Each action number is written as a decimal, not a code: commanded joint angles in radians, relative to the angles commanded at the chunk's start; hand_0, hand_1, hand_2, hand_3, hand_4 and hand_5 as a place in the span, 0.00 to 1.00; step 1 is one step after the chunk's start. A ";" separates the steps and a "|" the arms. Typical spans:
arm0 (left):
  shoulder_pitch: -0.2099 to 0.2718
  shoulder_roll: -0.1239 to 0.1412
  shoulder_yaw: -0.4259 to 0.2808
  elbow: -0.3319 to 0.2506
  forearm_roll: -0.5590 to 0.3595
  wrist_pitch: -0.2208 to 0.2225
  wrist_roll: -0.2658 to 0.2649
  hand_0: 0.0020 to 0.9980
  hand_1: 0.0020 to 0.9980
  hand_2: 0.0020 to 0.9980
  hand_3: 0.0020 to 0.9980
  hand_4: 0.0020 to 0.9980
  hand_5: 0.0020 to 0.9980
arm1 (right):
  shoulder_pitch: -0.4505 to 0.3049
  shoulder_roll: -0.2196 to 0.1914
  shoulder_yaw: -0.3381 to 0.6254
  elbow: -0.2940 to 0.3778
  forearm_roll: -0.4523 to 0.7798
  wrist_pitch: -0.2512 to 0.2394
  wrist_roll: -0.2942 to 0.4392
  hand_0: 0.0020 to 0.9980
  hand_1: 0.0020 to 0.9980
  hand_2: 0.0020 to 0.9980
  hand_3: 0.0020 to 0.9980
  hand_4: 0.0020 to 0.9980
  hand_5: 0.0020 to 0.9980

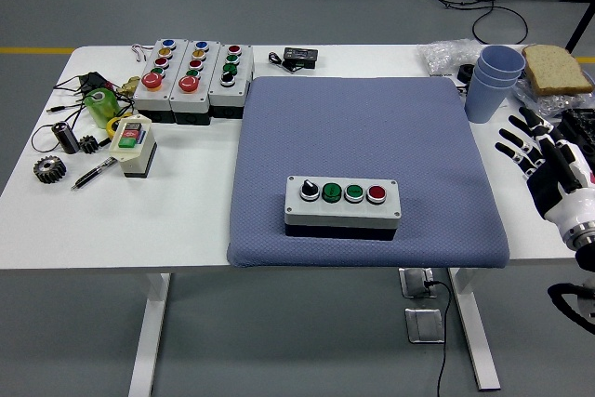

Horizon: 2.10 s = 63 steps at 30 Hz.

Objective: Pick up the button,place it on the desk,press the button,press the button

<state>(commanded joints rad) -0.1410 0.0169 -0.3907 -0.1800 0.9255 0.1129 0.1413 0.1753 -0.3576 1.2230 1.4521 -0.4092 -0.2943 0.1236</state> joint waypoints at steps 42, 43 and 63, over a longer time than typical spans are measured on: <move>-0.040 0.011 0.037 0.000 -0.049 0.006 -0.011 0.62 0.66 0.68 0.59 0.34 0.65 | -0.029 0.025 0.072 0.022 0.074 0.011 -0.014 0.64 0.59 0.65 0.64 0.78 0.35; -0.042 0.012 0.033 0.000 -0.046 0.006 -0.011 0.62 0.66 0.68 0.59 0.34 0.65 | -0.029 0.024 0.075 0.023 0.075 0.010 -0.013 0.64 0.59 0.65 0.64 0.78 0.35; -0.055 0.017 0.038 0.000 -0.038 0.005 -0.010 0.62 0.66 0.68 0.59 0.34 0.65 | -0.033 0.019 0.110 0.039 0.062 0.007 -0.006 0.63 0.58 0.65 0.64 0.77 0.34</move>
